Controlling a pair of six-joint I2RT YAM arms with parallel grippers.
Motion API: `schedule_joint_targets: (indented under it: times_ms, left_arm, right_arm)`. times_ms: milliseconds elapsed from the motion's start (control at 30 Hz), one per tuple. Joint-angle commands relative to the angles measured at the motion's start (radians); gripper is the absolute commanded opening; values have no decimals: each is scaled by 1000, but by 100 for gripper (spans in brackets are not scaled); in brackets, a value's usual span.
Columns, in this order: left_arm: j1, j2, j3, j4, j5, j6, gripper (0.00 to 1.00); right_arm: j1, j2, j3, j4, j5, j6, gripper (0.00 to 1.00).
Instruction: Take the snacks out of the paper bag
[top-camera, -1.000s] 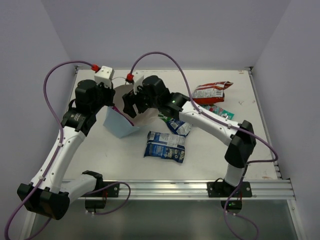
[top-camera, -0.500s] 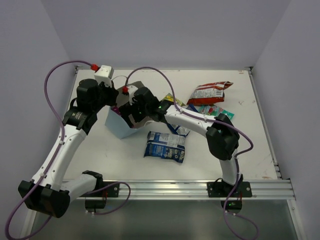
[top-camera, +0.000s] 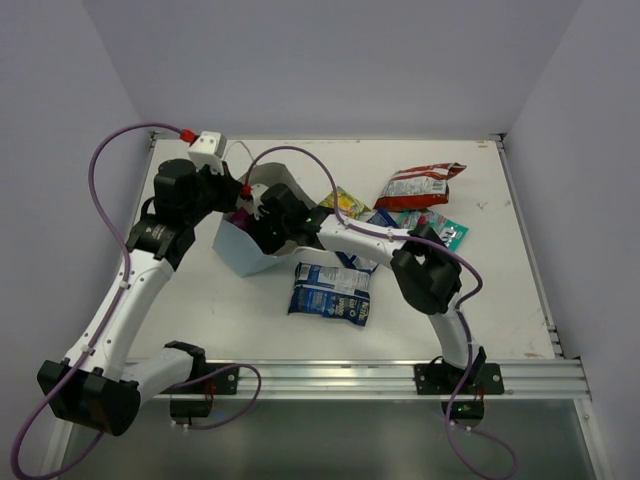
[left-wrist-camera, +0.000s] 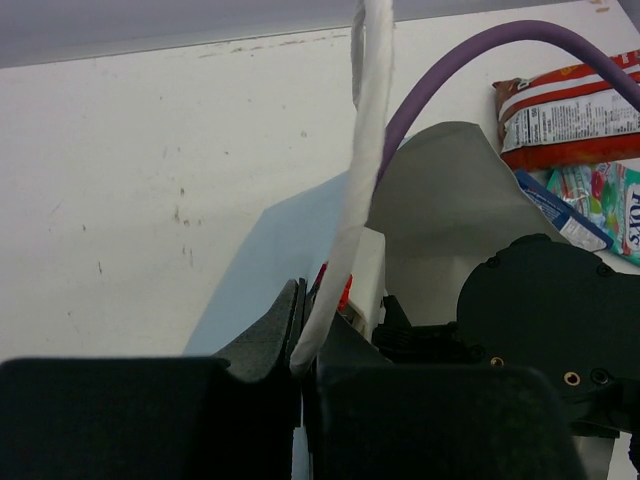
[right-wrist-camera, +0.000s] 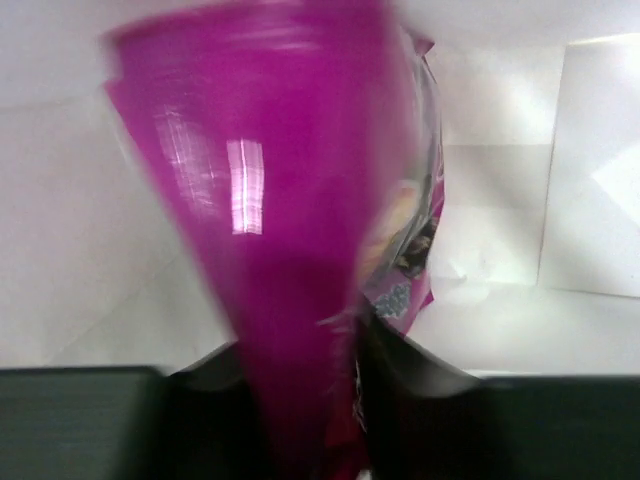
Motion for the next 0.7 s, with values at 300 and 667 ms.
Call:
schedule_joint_targets:
  times_ms: [300, 667]
  left_arm:
    - [-3, -43, -26, 22, -5, 10, 0]
    - [-3, -34, -6, -24, -99, 51, 0]
  right_arm:
    - [0, -156, -17, 14, 4, 0, 0]
    - [-2, -366, 81, -61, 54, -20, 0]
